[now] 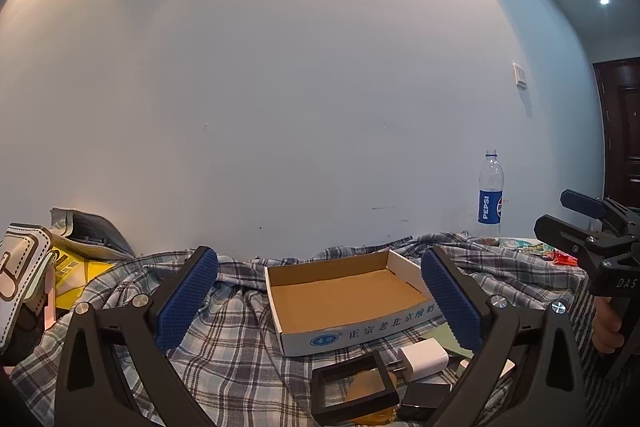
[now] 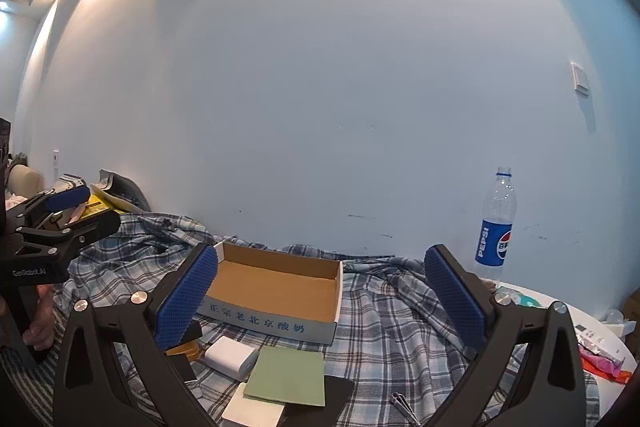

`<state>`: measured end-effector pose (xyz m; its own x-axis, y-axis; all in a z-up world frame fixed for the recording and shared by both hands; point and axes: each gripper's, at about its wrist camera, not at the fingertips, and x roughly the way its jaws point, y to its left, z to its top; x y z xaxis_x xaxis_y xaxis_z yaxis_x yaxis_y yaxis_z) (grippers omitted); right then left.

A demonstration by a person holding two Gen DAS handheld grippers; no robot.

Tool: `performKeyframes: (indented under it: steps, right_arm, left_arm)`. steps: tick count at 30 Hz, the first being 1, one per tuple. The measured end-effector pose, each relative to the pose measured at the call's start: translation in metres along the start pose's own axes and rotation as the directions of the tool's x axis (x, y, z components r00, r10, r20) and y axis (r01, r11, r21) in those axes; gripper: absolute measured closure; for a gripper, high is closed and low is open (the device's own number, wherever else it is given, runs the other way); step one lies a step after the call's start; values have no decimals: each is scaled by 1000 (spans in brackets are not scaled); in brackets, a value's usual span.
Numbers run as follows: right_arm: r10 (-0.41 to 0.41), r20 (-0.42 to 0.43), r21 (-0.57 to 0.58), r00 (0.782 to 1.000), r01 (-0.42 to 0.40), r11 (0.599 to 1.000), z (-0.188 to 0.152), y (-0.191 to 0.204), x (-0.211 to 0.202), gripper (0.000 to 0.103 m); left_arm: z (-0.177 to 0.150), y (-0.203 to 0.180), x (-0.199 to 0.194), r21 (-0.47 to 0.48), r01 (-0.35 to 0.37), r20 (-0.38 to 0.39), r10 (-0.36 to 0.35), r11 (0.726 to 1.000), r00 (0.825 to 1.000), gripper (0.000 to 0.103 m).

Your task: Organize rigid objects

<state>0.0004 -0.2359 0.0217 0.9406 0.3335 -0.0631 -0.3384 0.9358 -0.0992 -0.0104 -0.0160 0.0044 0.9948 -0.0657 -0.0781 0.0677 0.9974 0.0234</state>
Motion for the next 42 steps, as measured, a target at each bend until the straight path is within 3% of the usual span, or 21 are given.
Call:
performKeyframes:
  steps: [6,9,17,25,42]
  right_arm:
    - [11,-8,19,1000,-11,1000,1,-3,2,0]
    - [6,-9,22,1000,-6,1000,0,-3,1,0]
    - [5,-52,28,999,-4,1000,-1,-4,9,0]
    - [5,-51,49,999,-2,999,-1,-7,9,0]
    - [-2,-50,34,999,4,999,-1,-4,7,0]
  left_arm:
    - [-1,-5,-3,28,4,17,-4,1000,1000,0]
    - [0,-12,-10,60,-86,67,82,994,994,0]
    - [-4,-30,-25,153,-55,142,33,987,989,0]
    - [0,-14,-13,72,-28,75,23,997,997,0]
    - [-2,-21,-14,86,-43,81,36,995,996,0]
